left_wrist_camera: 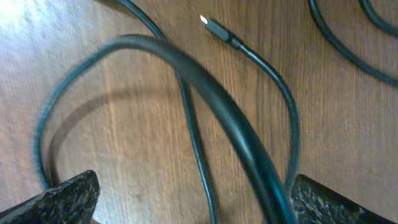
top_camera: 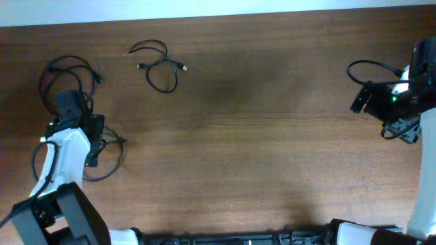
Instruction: Untangle cables
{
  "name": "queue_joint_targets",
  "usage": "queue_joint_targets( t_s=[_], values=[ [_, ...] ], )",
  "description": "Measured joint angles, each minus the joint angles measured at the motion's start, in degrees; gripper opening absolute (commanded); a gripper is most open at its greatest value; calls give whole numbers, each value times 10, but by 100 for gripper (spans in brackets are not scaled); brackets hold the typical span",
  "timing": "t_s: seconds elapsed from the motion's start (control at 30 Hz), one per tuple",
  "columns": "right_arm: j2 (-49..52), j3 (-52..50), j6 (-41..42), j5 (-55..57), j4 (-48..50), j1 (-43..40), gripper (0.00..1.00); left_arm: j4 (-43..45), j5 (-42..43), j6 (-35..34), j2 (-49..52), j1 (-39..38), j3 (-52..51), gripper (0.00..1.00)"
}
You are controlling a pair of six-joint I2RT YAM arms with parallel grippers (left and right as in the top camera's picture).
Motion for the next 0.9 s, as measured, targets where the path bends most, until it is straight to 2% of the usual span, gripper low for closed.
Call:
queue_joint_targets(
  t_s=[0.07, 0.13, 0.23, 0.37, 0.5, 0.57, 0.6, 0.63, 0.67, 0.7, 0.8, 0.9],
  values=[
    [0, 0, 0, 0, 0, 0, 99, 4, 30, 2, 0, 0, 0, 99],
    [0, 0, 0, 0, 0, 0, 99, 18, 80, 35, -1, 0, 0, 99],
    [0, 0, 0, 0, 0, 0, 99, 28, 150, 134, -28, 0, 25, 99],
    [0, 0, 2, 0, 0, 0, 99, 32, 208, 297, -146, -4, 63, 99],
    [0, 0, 2, 0, 0, 0, 99, 32, 223, 410, -264, -47, 68, 99],
    [0, 0, 2, 0, 0, 0, 99, 23, 228, 435, -300, -71, 68, 99],
    [0, 0, 2, 0, 0, 0, 99, 11, 228, 447, -310, -85, 68, 84],
    [0, 0, 2, 0, 0, 0, 99, 1, 228, 458, -312, -98, 69, 63],
    [0, 0, 2, 0, 0, 0, 99, -15, 228, 473, -311, -117, 69, 25],
    [0, 0, 2, 0, 0, 0, 99, -24, 230, 483, -306, -131, 68, 0],
    [0, 0, 2, 0, 1, 0, 99, -65, 230, 498, -252, -167, 67, 0],
    [1, 0, 2, 0, 0, 0, 99, -61, 228, 498, -158, -193, 65, 0]
  ],
)
